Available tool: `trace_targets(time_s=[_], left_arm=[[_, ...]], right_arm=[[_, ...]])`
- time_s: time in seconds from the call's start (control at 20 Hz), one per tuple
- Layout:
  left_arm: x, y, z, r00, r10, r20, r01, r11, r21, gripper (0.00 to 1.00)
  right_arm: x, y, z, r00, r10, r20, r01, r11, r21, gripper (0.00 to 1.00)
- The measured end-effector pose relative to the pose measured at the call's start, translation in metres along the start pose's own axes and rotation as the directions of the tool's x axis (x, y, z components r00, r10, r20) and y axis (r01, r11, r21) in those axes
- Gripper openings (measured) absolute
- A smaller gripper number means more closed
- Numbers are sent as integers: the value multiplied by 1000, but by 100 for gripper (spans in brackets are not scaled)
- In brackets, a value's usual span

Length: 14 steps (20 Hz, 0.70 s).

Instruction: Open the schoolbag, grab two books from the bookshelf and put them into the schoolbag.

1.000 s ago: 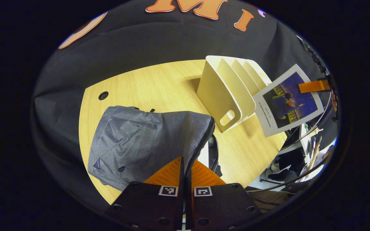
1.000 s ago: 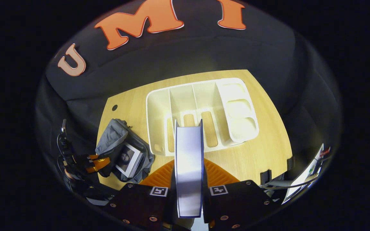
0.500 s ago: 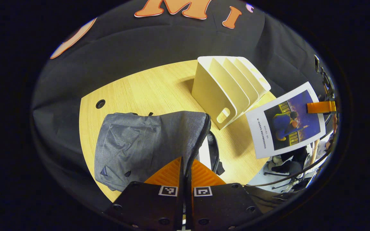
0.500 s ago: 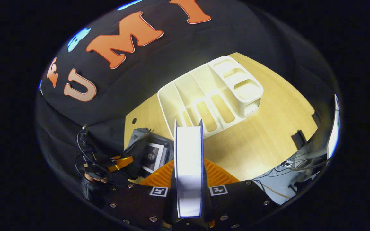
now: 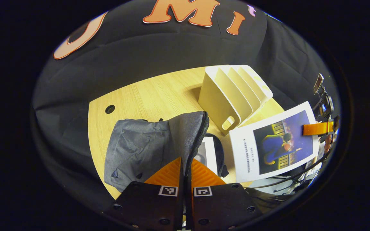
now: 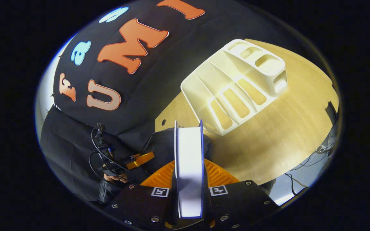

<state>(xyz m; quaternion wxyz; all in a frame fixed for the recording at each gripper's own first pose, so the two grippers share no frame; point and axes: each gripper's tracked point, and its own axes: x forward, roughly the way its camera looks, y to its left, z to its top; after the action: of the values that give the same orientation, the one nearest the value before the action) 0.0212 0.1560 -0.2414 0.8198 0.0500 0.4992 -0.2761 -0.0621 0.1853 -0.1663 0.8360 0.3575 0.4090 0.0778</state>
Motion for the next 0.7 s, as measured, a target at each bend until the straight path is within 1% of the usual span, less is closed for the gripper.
trace_targets(time_s=[0.1,0.2,0.3,0.4,0.5,0.55,0.7], left_arm=[[-2,2,-2,1000,5,5,-5,1000,-15,4],[-2,3,-4,1000,14,14,-14,1000,-10,4],[-3,2,-5,1000,16,19,-16,1000,-5,4],[-4,0,-7,1000,15,25,-15,1000,-4,4],[-5,-3,-7,999,14,32,-14,1000,-3,4],[-8,-5,-8,999,15,35,-15,1000,2,4],[-9,-10,-4,999,15,44,-17,999,37,4]], right_arm=[[20,8,-10,999,35,-3,-35,999,31,31],[49,16,-20,996,87,-15,-86,994,74,31],[76,17,-32,996,83,-39,-81,995,59,31],[101,23,-38,993,110,-44,-106,990,90,31],[120,22,-42,992,120,-29,-116,987,113,31],[128,21,-49,990,133,-40,-127,983,131,30],[154,27,-53,986,167,-17,-162,971,176,31]])
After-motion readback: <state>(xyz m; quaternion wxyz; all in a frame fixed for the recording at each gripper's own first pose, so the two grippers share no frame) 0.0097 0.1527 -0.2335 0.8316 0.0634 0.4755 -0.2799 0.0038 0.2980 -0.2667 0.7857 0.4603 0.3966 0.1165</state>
